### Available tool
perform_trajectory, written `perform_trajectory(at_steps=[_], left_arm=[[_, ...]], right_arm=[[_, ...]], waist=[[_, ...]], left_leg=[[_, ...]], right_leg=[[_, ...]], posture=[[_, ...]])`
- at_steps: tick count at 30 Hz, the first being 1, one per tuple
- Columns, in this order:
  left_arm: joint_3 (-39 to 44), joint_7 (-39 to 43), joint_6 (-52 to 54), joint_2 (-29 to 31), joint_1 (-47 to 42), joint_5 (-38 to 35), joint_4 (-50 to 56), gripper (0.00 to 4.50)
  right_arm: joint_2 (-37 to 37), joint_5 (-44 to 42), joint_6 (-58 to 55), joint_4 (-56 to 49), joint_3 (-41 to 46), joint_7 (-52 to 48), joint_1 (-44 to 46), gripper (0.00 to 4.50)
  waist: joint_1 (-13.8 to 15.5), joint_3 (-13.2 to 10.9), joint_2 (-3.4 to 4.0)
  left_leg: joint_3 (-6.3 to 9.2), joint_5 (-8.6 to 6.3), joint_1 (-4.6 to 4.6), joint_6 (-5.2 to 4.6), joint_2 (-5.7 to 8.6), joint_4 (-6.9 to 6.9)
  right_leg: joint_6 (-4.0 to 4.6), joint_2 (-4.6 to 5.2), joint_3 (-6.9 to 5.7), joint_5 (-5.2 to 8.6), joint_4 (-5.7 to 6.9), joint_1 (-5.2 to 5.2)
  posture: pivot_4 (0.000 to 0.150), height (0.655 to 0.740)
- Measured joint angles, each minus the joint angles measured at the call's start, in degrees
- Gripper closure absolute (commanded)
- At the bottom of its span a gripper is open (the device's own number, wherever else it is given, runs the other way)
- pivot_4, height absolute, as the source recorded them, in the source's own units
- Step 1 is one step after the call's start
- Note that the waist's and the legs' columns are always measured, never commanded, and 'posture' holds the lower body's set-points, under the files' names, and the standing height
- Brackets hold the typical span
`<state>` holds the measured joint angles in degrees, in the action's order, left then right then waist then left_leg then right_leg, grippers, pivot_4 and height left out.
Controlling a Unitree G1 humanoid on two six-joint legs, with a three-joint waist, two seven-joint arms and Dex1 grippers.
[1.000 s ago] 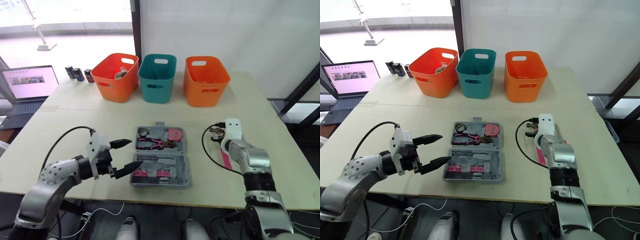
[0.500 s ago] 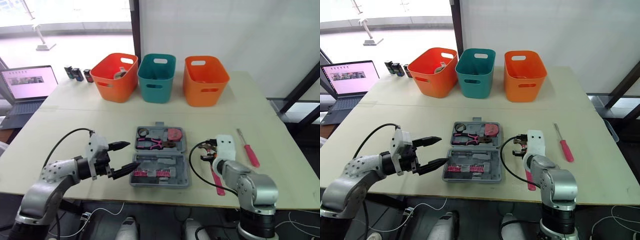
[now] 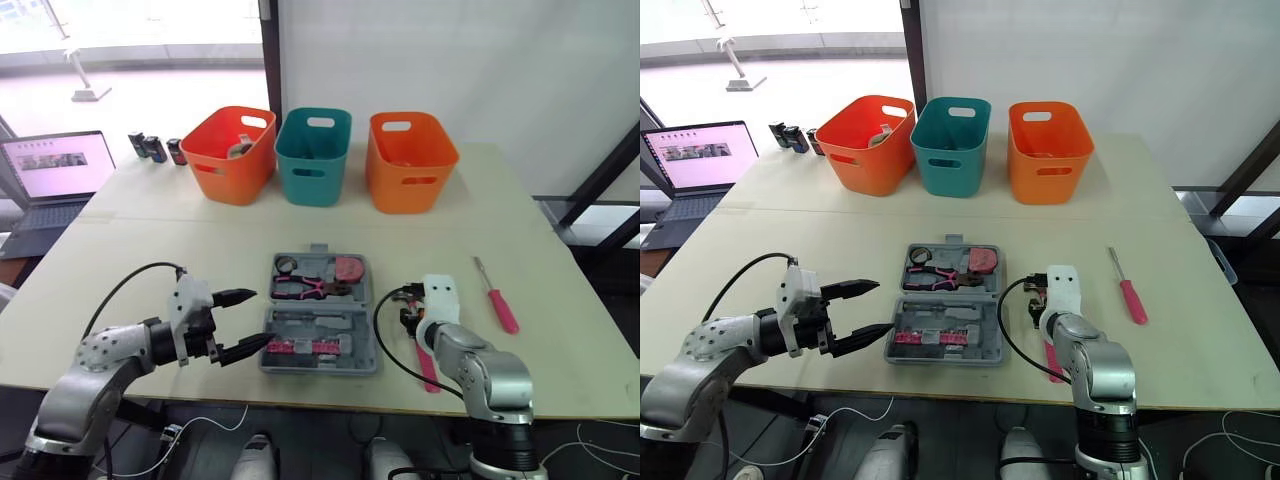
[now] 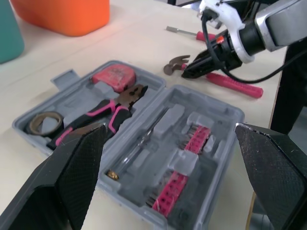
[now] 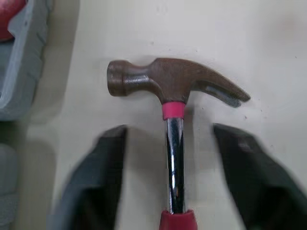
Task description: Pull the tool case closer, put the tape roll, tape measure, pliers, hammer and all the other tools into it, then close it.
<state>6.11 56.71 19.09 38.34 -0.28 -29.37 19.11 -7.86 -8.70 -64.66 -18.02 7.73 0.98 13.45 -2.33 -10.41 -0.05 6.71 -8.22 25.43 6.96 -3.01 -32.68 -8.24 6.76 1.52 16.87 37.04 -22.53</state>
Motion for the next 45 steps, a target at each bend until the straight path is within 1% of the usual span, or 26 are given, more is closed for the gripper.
perform_trajectory(at_steps=[1,7,11,12,13,14,15,16,17,18,20,22,26,28,30,33,34,37,40,43,45], left_arm=[[0.0,0.0,0.0,0.0,0.1,0.0,0.0,0.0],[0.0,0.0,-0.7,0.0,0.0,0.1,-0.1,0.0],[0.0,-0.1,-0.9,0.0,0.0,0.1,-0.4,0.0],[0.0,-0.1,-0.9,0.0,0.1,0.1,-0.5,0.0],[0.1,-0.2,-0.9,0.0,0.2,0.1,-0.5,0.0],[0.0,-0.2,-0.9,0.0,0.2,0.2,-0.6,0.0],[0.0,-0.3,-0.9,0.0,0.1,0.2,-0.6,0.0],[0.0,-0.3,-1.0,0.0,0.1,0.2,-0.6,0.0],[0.0,-0.4,-1.0,0.0,0.1,0.2,-0.6,0.0],[0.0,-0.4,-1.0,0.0,0.1,0.3,-0.6,0.0],[-0.1,-0.5,-1.0,0.0,-0.3,0.4,-0.6,0.0],[-0.1,-0.5,-1.0,0.0,-0.3,0.5,-0.6,0.0],[-0.1,-0.5,-1.0,0.0,-0.3,0.6,-0.6,0.0],[-0.1,-0.6,-1.0,0.0,-0.3,0.6,-0.6,0.0],[-0.1,-0.6,-1.0,0.0,-0.2,0.6,-0.6,0.0],[0.0,-0.7,-1.0,0.0,-0.1,0.6,-0.8,0.0],[0.0,-0.6,-1.0,0.1,-0.1,0.6,-1.0,0.0],[0.1,-0.6,-1.0,0.3,-0.1,0.7,-1.1,0.0],[0.5,-0.5,-1.0,0.9,-0.2,0.6,-1.4,0.0],[1.5,-0.2,-1.0,1.5,-0.3,0.6,-2.5,0.0],[2.3,0.3,-1.1,2.2,-0.3,0.6,-3.2,0.0]], right_arm=[[-0.3,0.0,0.0,-0.6,0.4,-0.4,0.0,0.03],[-4.7,-1.1,-1.5,-7.0,0.9,-3.4,0.2,0.03],[-4.9,-1.9,-2.1,-9.0,2.6,-4.4,0.5,0.03],[-4.9,-2.3,-2.1,-9.5,3.2,-4.7,0.8,0.03],[-4.9,-2.4,-2.1,-9.9,3.3,-5.0,1.4,0.03],[-5.0,-2.8,-2.1,-10.8,3.3,-5.4,2.1,0.03],[-5.1,-2.9,-2.1,-11.1,3.2,-5.6,2.4,0.03],[-5.6,-2.8,-2.2,-11.3,2.9,-5.9,2.5,0.03],[-7.3,-2.8,-2.6,-11.5,1.9,-6.3,2.6,0.03],[-8.6,-2.8,-3.2,-11.6,1.6,-6.7,2.7,0.03],[-9.3,-2.8,-3.8,-11.7,2.2,-6.9,2.8,0.03],[-9.4,-2.9,-4.2,-11.9,2.2,-7.2,3.6,0.03],[-11.2,-3.6,-4.7,-12.2,1.8,-9.2,3.8,0.03],[-14.0,-5.0,-4.0,-12.2,0.7,-12.4,3.8,0.03],[-18.7,-6.2,-2.3,-12.4,-0.7,-16.7,3.7,0.03],[-26.1,-7.2,1.1,-12.0,-1.2,-22.7,3.5,0.03],[-29.8,-7.3,2.9,-11.3,-2.2,-25.6,3.5,0.03],[-37.2,-7.2,8.3,-9.1,-4.3,-32.2,3.6,0.03],[-45.8,-4.8,19.4,-5.7,-9.1,-41.5,4.2,0.03],[-51.6,-1.1,31.3,-1.8,-13.5,-49.6,6.8,0.03],[-54.1,2.6,40.5,1.7,-16.7,-54.5,9.6,0.03]], waist=[[0.0,0.0,0.0],[-0.1,0.0,0.01],[-0.1,0.0,0.01],[-0.1,0.0,-0.02],[0.4,0.0,-0.13],[1.0,0.1,-0.28],[1.5,0.2,-0.53],[1.6,0.2,-0.78],[1.7,0.3,-1.13],[1.6,0.3,-1.31],[0.5,0.3,-1.43],[-0.3,0.3,-1.44],[-0.3,0.3,-1.44],[-0.3,0.3,-1.44],[-0.3,0.3,-1.45],[-0.2,0.3,-1.47],[-0.2,0.3,-1.47],[-0.2,0.3,-1.5],[-0.3,0.3,-1.5],[-0.3,0.3,-1.51],[-0.3,0.3,-1.51]], left_leg=[[0.0,0.0,0.0,0.0,0.0,0.0],[0.0,0.0,0.0,0.0,-0.01,0.03],[0.0,0.0,0.01,0.0,-0.01,0.03],[-0.29,-0.02,-0.02,0.03,-0.19,-0.05],[-1.23,-0.17,-0.05,0.06,-0.75,-0.13],[-2.24,-0.28,-0.02,0.01,-1.27,-0.15],[-3.28,-0.49,-0.02,-0.06,-1.95,-0.22],[-4.0,-0.68,-0.03,-0.07,-2.31,-0.33],[-5.1,-0.84,-0.1,-0.16,-2.76,-0.34],[-5.36,-0.94,-0.02,-0.28,-2.86,-0.32],[-5.21,-1.03,-0.14,-0.43,-2.87,-0.42],[-5.07,-1.02,-0.12,-0.43,-2.87,-0.4],[-4.99,-1.02,-0.1,-0.44,-2.87,-0.4],[-4.99,-1.02,-0.1,-0.44,-2.86,-0.43],[-4.99,-1.02,-0.1,-0.44,-2.85,-0.44],[-4.96,-1.02,-0.09,-0.44,-2.84,-0.47],[-4.97,-1.02,-0.09,-0.44,-2.84,-0.47],[-4.95,-1.02,-0.1,-0.44,-2.84,-0.48],[-4.96,-1.02,-0.13,-0.44,-2.84,-0.48],[-4.97,-1.02,-0.14,-0.44,-2.84,-0.5],[-4.97,-1.02,-0.14,-0.44,-2.84,-0.5]], right_leg=[[0.0,0.0,0.0,0.0,0.0,-0.01],[0.01,0.0,0.0,0.0,-0.01,-0.03],[0.01,0.0,0.0,0.01,-0.01,-0.04],[0.04,-0.08,0.22,-0.01,0.02,-0.52],[0.29,-0.56,1.02,-0.2,0.01,-1.01],[0.66,-1.05,2.01,-0.47,0.02,-1.67],[0.95,-1.72,3.16,-0.78,0.03,-2.07],[0.96,-2.19,3.99,-1.0,0.02,-2.48],[1.1,-2.62,4.9,-1.24,0.02,-3.21],[1.07,-2.85,5.4,-1.4,-0.12,-3.17],[0.97,-2.98,5.44,-1.35,-0.24,-2.87],[0.95,-3.09,5.44,-1.34,-0.33,-2.79],[0.91,-3.12,5.43,-1.32,-0.32,-2.76],[0.91,-3.12,5.43,-1.32,-0.34,-2.72],[0.91,-3.12,5.43,-1.32,-0.36,-2.68],[0.9,-3.12,5.43,-1.32,-0.38,-2.65],[0.9,-3.11,5.43,-1.32,-0.4,-2.65],[0.89,-3.12,5.42,-1.32,-0.41,-2.62],[0.85,-3.12,5.42,-1.33,-0.41,-2.63],[0.79,-3.12,5.42,-1.35,-0.41,-2.63],[0.79,-3.12,5.42,-1.34,-0.42,-2.63]], posture=[[0.15,0.74],[0.15,0.74],[0.15,0.74],[0.15,0.74],[0.15,0.74],[0.15,0.74],[0.15,0.74],[0.15,0.74],[0.15,0.74],[0.15,0.74],[0.15,0.74],[0.15,0.74],[0.15,0.74],[0.15,0.74],[0.15,0.74],[0.15,0.74],[0.15,0.74],[0.15,0.74],[0.15,0.74],[0.15,0.74],[0.15,0.74]])
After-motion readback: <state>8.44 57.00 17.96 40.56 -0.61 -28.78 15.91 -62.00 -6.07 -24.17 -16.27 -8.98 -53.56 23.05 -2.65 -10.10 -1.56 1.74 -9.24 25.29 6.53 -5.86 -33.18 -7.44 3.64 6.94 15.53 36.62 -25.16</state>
